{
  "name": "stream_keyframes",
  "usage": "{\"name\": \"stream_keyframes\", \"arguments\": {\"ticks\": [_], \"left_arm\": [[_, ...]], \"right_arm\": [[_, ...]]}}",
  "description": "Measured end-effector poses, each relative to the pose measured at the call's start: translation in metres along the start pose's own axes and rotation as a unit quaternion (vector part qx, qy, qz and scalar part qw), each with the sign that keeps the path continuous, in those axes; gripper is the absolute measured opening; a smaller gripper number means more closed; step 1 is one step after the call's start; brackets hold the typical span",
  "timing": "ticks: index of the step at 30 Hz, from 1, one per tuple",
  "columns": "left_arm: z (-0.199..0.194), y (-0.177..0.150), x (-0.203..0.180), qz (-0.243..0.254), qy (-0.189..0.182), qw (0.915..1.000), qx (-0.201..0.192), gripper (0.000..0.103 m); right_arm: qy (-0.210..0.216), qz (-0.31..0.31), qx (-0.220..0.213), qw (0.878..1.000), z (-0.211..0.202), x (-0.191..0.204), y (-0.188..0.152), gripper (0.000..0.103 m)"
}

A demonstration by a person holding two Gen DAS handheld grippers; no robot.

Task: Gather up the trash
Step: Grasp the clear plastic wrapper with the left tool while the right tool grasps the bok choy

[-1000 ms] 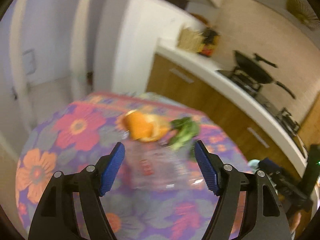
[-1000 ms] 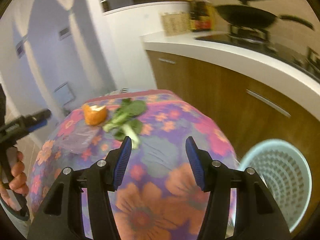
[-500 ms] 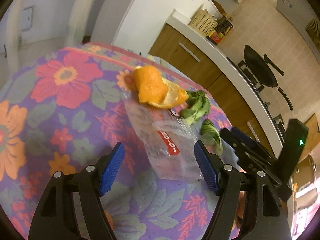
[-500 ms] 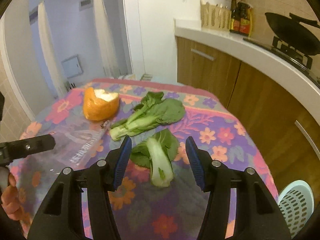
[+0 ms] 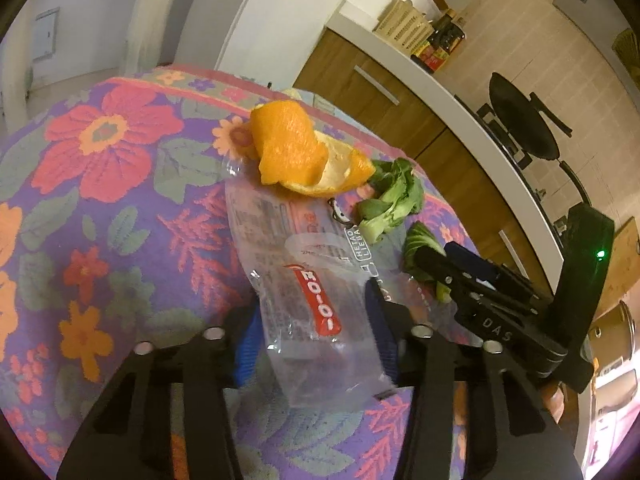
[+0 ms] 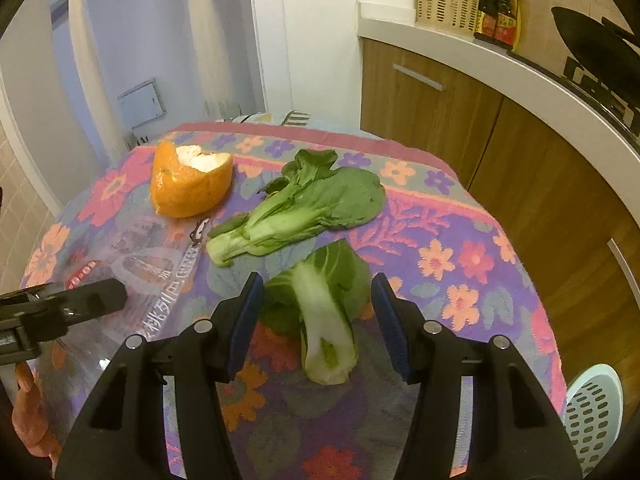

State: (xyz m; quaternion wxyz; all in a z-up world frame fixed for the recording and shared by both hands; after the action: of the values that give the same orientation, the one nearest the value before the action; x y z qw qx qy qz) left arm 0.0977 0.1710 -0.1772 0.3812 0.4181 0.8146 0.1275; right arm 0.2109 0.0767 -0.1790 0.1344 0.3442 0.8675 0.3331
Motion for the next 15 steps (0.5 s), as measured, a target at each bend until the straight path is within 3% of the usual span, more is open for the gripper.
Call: {"name": "stream_keyframes", "arguments": {"ticks": [6, 8, 12, 15], "left_arm": [[0.001, -0.007, 0.001, -0.001, 0.002, 1.0, 0.008, 0.007], [-0.001, -0.011, 0.003, 0.0, 0.002, 0.9999, 0.012, 0.006], [-0.013, -0.026, 0.0, 0.009, -0.002, 0.9998, 0.019, 0.005], [-0.022, -0.036, -0.003, 0.02, -0.003, 0.9996, 0.022, 0.005]], "right_arm": [[0.003, 0.009, 0.011, 1.0, 0.004, -0.002, -0.002, 0.052], [0.003, 0.005, 0.014, 1.0, 0.006, -0.001, -0.003, 0.052], [0.004, -0.003, 0.022, 1.0, 0.009, 0.003, -0.005, 0.03], [0.01, -0.016, 0.016, 1.0, 0.006, 0.008, -0.005, 0.02]]}}
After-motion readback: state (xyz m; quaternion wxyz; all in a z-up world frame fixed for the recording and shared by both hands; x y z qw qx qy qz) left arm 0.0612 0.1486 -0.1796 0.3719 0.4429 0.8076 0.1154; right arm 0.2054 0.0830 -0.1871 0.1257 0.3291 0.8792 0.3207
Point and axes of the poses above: each gripper's, at about its wrist camera, not at the fingertips, and z roughly the way its jaws point, x to its left, y to its top, the point moved 10 cm from there along z, roughly the way its jaws point
